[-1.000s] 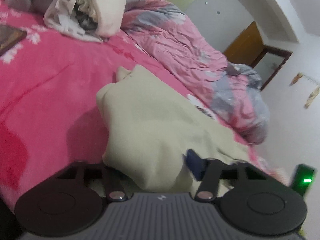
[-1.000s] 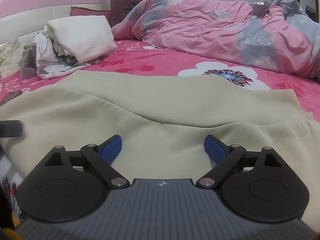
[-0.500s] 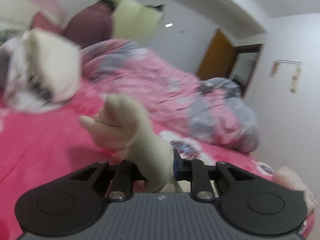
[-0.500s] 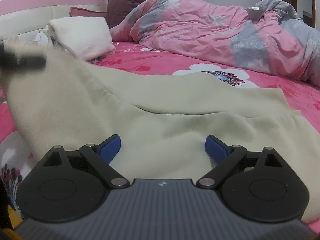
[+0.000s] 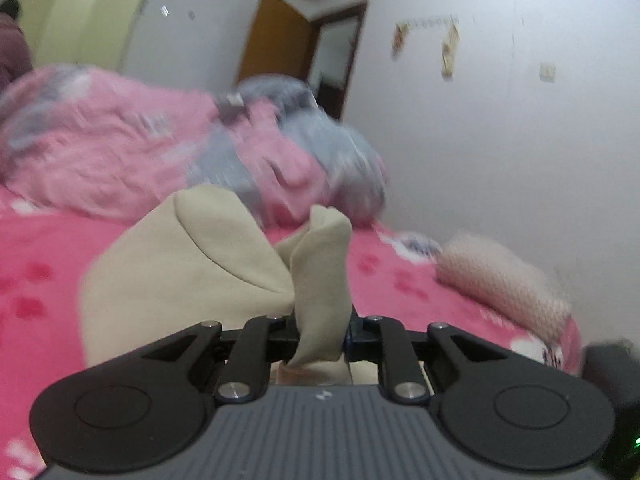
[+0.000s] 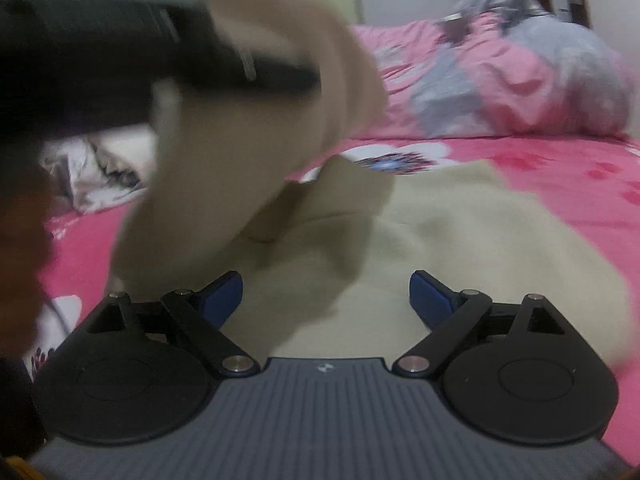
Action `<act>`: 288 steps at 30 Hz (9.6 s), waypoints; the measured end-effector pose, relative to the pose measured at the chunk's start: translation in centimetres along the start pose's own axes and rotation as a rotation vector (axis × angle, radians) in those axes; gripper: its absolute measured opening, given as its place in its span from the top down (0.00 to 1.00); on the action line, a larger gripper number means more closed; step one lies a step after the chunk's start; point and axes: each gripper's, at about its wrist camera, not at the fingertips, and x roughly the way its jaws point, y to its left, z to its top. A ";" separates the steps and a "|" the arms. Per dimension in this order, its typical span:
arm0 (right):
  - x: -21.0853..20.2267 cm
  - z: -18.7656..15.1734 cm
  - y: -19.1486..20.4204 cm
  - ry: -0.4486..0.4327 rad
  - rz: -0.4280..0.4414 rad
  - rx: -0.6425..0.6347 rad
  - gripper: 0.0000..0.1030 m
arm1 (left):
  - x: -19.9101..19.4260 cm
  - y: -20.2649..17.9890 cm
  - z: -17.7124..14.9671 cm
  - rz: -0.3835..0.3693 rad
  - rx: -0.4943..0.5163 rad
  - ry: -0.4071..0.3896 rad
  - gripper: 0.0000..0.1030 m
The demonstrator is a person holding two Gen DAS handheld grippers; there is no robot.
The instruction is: Fold clothes
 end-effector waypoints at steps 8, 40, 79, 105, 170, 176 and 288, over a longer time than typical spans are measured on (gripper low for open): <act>-6.4 -1.5 -7.2 -0.057 -0.080 0.258 0.12 | 3.0 -0.3 -4.1 -0.060 0.153 0.134 0.46; -2.0 0.8 -7.2 -0.001 0.151 0.695 0.38 | -8.1 11.1 -4.7 0.175 -0.308 0.053 0.30; -3.1 0.2 -10.7 -0.196 0.009 0.523 0.86 | 4.6 -0.2 -1.5 0.370 0.260 0.081 0.18; -5.8 -3.8 -13.8 -0.149 0.100 0.731 0.75 | 5.1 -0.5 -2.0 0.385 0.342 0.140 0.15; -1.3 -0.1 -7.1 0.020 -0.034 0.119 0.78 | -4.7 -0.2 -9.5 0.448 0.312 0.066 0.20; -1.3 -0.1 -7.9 0.016 -0.017 0.148 0.79 | -4.5 0.4 -9.3 0.434 0.277 0.088 0.14; 6.0 7.9 -7.9 0.054 -0.148 -0.005 0.74 | -4.0 2.0 -6.3 0.032 0.055 0.098 0.74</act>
